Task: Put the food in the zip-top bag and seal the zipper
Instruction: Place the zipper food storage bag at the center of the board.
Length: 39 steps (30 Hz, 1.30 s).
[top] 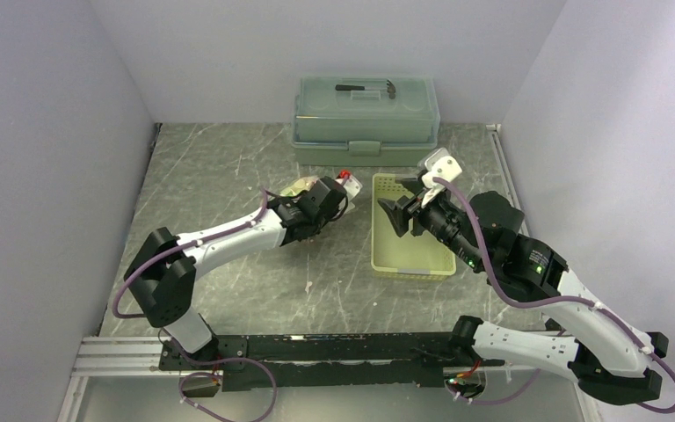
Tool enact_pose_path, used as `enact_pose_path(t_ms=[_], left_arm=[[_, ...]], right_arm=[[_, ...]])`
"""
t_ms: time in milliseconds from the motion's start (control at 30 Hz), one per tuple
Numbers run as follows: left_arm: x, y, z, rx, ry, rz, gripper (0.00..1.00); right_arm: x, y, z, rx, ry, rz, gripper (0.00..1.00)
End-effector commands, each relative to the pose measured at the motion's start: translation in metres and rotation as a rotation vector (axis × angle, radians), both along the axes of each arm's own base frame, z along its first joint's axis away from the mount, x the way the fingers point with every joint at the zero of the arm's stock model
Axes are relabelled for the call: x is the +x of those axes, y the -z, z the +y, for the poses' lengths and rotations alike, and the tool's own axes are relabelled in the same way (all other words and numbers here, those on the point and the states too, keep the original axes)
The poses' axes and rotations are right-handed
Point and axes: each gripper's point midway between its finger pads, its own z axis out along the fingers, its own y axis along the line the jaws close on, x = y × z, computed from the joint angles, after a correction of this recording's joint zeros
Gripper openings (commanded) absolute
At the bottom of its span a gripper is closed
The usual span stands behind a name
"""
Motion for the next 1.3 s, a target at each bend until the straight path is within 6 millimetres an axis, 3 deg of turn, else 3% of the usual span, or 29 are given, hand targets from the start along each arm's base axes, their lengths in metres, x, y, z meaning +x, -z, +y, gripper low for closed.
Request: enact_pose_path(t_ms=[0, 67, 233, 367, 467, 567, 600, 633, 1033, 1267], left_arm=[[-0.018, 0.002, -0.009, -0.137, -0.064, 0.105, 0.19], [-0.025, 0.001, -0.011, -0.183, -0.075, 0.132, 0.33], [-0.044, 0.000, -0.019, -0.290, -0.072, 0.203, 0.53], [-0.057, -0.003, -0.025, -0.367, -0.064, 0.254, 0.64], [-0.066, -0.010, -0.033, -0.439, -0.040, 0.285, 0.79], [-0.073, -0.018, -0.039, -0.504, -0.018, 0.297, 0.85], [-0.074, -0.022, -0.040, -0.523, -0.013, 0.297, 0.96], [-0.076, -0.026, -0.041, -0.540, -0.006, 0.296, 0.99], [-0.082, -0.071, -0.032, -0.628, 0.026, 0.219, 0.99], [-0.071, -0.076, -0.002, -0.580, -0.092, 0.237, 0.99]], right_arm=[[0.005, -0.003, -0.007, -0.004, 0.038, -0.021, 0.62], [0.006, -0.001, -0.007, -0.008, 0.042, -0.021, 0.64], [0.008, 0.004, -0.002, -0.023, 0.039, -0.015, 0.68], [0.010, 0.008, 0.003, -0.033, 0.027, -0.009, 0.69], [0.011, 0.012, 0.006, -0.035, 0.023, -0.002, 0.70], [0.012, 0.017, 0.008, -0.042, 0.023, 0.009, 0.70], [0.012, 0.019, 0.009, -0.044, 0.021, 0.013, 0.71], [0.013, 0.021, 0.009, -0.047, 0.023, 0.018, 0.71], [0.024, 0.047, 0.010, -0.069, 0.072, 0.085, 0.75], [0.039, 0.065, 0.000, -0.059, 0.143, 0.156, 0.79]])
